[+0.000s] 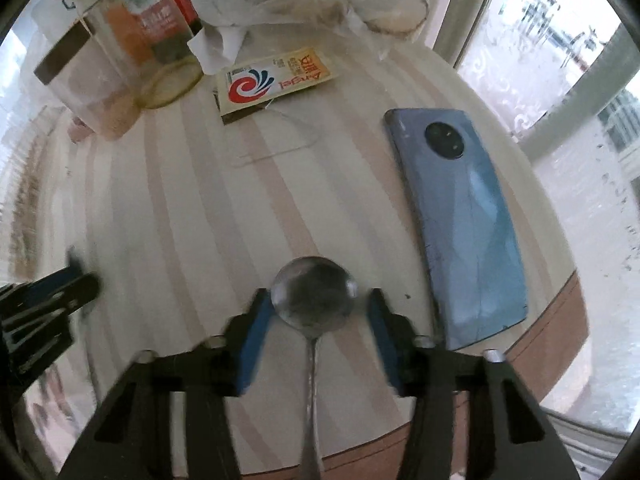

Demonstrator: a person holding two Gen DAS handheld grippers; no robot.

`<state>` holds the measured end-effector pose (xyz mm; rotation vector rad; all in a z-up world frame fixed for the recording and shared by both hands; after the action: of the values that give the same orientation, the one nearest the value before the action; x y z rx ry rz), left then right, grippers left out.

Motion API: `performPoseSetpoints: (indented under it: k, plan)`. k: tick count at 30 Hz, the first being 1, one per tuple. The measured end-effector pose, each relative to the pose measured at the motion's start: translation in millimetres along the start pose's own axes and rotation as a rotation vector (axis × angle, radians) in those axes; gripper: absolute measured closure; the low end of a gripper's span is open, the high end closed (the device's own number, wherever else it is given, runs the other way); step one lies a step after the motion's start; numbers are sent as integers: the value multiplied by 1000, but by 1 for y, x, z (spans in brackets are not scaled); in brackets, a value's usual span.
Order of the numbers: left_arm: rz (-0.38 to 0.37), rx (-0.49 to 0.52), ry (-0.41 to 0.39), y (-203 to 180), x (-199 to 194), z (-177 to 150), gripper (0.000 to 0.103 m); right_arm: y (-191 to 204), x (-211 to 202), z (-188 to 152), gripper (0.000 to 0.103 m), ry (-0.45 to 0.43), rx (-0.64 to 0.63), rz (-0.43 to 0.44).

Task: Organize utensils
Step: 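Lift the right tool's spoon while the left tool lifts its spoon from the counter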

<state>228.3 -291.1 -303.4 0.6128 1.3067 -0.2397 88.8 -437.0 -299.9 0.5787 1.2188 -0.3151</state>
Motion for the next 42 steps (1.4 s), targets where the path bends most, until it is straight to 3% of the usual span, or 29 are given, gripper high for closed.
performPoseSetpoints:
  k: [8, 17, 20, 25, 42]
  plan:
    - [12, -55, 18, 37, 3, -28, 71, 16, 7, -3, 59, 17, -31, 7]
    - [27, -146, 64, 87, 11, -88, 71, 113, 30, -33, 59, 119, -184, 132]
    - [23, -190, 75, 105, 13, -103, 70, 141, 36, -46, 59, 135, -238, 131]
    - [9, -203, 70, 112, 18, -114, 66, 161, 43, -54, 57, 148, -283, 66]
    - [21, -180, 46, 100, 10, -99, 71, 159, 47, -53, 59, 134, -254, 60]
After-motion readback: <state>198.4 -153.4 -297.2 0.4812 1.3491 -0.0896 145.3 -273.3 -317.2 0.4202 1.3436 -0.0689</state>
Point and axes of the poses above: each gripper's, at about its wrist camera, not at the fingertips, and x roughly the way its jaws point, y to its left, z to its top, the point moved 1 cm from there along x, roughly the way its jaws point, and after that the axes turned 15 degrees about z, right-handed, at the moved point
